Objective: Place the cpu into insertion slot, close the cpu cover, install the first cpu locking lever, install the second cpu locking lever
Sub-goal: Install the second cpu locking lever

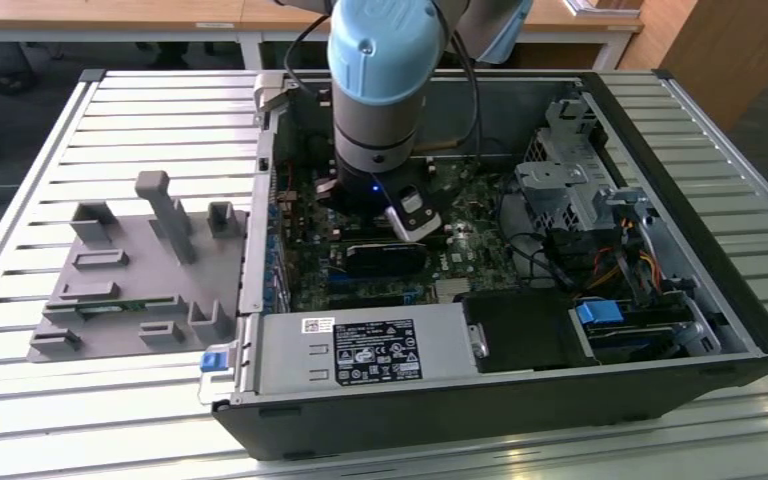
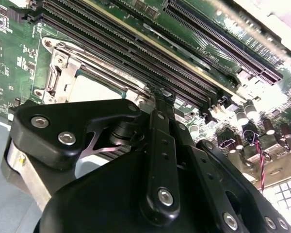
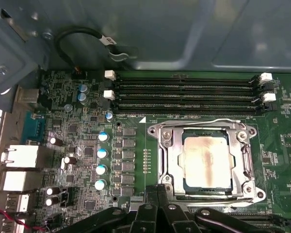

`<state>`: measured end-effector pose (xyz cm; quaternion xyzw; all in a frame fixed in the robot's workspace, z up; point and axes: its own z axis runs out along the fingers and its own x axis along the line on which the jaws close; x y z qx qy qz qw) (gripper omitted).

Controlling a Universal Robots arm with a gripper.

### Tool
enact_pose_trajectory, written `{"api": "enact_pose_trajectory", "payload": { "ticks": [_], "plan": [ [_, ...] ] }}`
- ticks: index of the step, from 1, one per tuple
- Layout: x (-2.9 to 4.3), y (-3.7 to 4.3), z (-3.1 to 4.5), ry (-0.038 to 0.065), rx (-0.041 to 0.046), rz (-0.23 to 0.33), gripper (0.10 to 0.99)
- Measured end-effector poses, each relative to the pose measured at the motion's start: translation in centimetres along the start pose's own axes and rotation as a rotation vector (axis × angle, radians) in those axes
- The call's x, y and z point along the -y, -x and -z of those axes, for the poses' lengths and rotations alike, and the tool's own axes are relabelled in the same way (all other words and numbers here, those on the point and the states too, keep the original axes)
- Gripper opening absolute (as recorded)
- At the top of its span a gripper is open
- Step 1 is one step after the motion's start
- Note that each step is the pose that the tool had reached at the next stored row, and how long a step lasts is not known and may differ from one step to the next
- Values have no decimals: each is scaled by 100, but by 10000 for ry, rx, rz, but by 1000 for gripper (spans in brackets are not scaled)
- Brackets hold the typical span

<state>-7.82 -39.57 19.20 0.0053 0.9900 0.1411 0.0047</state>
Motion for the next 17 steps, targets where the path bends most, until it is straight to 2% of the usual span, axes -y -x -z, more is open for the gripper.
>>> {"api": "enact_pose_trajectory", "payload": {
  "ticks": [4,9,17],
  "plan": [
    [3,-14,-24,42,0,1,106],
    [1,-19,-21,44,1,0,106],
    [-32,-21,93,44,0,1,106]
  ]
}}
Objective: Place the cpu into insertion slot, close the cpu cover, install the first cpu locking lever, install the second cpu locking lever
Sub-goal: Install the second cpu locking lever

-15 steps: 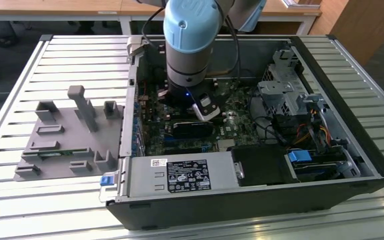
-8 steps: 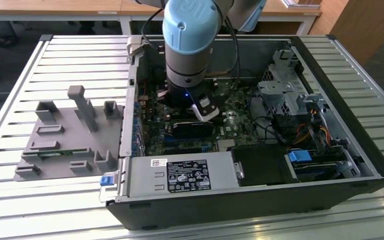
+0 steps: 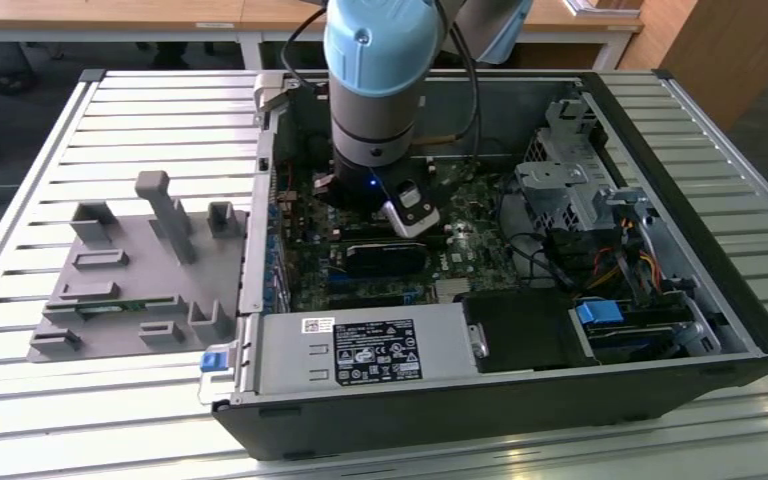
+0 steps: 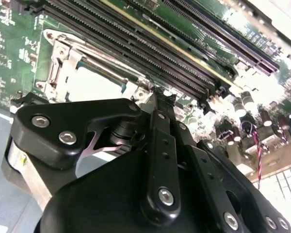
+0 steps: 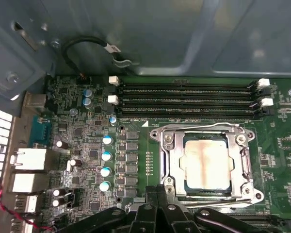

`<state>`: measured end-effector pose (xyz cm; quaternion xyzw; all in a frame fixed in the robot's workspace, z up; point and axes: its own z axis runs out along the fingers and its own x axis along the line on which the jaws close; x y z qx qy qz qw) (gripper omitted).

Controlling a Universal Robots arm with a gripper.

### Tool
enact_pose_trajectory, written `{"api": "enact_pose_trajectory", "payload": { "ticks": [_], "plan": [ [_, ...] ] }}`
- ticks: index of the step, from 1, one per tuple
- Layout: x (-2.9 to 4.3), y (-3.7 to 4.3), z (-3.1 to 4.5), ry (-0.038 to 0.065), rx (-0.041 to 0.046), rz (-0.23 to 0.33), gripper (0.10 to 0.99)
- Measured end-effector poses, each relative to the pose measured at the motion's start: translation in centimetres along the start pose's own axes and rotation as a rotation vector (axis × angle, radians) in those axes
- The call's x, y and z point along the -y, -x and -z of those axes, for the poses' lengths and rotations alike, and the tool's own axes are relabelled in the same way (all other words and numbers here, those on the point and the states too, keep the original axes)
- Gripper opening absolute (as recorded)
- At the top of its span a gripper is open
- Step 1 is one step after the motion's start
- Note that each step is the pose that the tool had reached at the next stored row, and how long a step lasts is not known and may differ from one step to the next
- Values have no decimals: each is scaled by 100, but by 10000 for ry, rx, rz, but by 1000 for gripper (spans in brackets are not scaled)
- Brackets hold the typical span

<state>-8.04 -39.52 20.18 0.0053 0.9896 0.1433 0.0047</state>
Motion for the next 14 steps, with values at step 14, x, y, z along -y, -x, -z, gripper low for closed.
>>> {"api": "enact_pose_trajectory", "payload": {
  "ticks": [14],
  "plan": [
    [-54,2,182,-2,-1,0,106]
  ]
}}
